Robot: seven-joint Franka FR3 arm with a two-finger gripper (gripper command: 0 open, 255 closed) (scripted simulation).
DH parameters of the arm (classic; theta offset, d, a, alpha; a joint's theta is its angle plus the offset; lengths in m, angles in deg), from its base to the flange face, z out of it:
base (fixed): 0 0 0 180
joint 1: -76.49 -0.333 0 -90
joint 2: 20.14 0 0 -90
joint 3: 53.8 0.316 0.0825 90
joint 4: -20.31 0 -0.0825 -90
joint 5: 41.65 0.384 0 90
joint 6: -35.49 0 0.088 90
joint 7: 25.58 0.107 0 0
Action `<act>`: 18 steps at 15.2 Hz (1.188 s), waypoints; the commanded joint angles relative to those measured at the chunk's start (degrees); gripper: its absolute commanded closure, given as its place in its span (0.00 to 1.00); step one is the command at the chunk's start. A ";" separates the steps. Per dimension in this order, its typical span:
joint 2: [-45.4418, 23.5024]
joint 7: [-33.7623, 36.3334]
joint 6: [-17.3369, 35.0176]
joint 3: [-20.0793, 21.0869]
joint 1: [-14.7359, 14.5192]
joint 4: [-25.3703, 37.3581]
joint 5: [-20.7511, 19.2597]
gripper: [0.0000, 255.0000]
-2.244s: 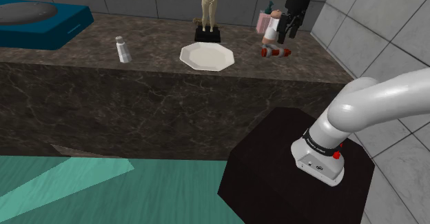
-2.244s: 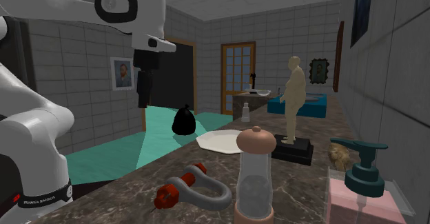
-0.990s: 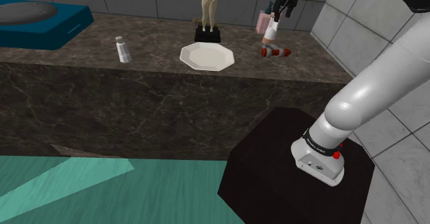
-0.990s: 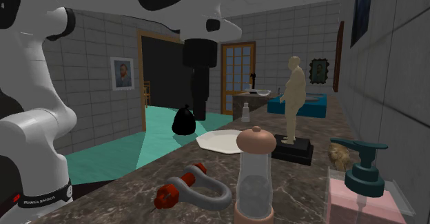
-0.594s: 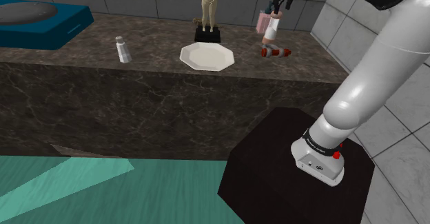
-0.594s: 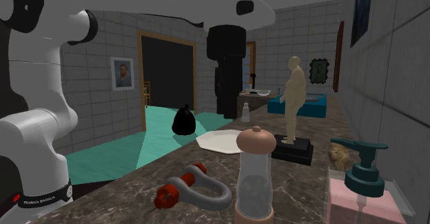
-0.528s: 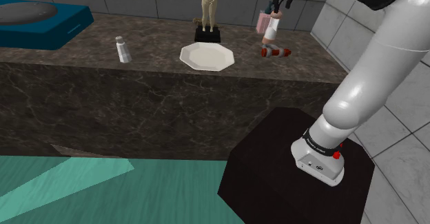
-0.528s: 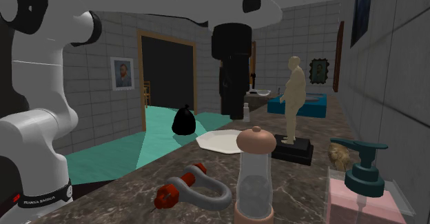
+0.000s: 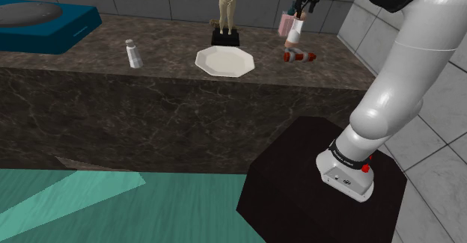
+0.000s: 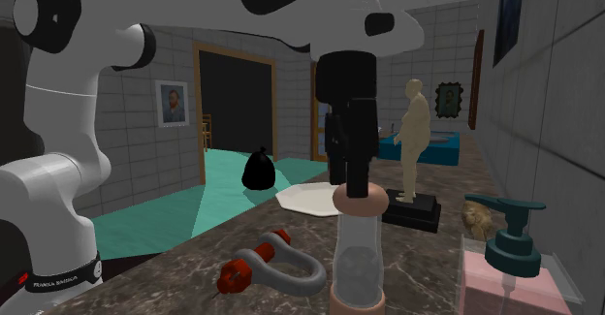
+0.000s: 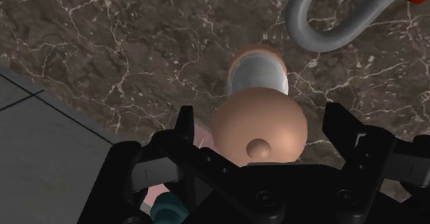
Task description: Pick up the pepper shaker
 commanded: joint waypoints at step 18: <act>-0.12 -0.16 -1.95 -0.02 0.04 2.10 0.07 1.00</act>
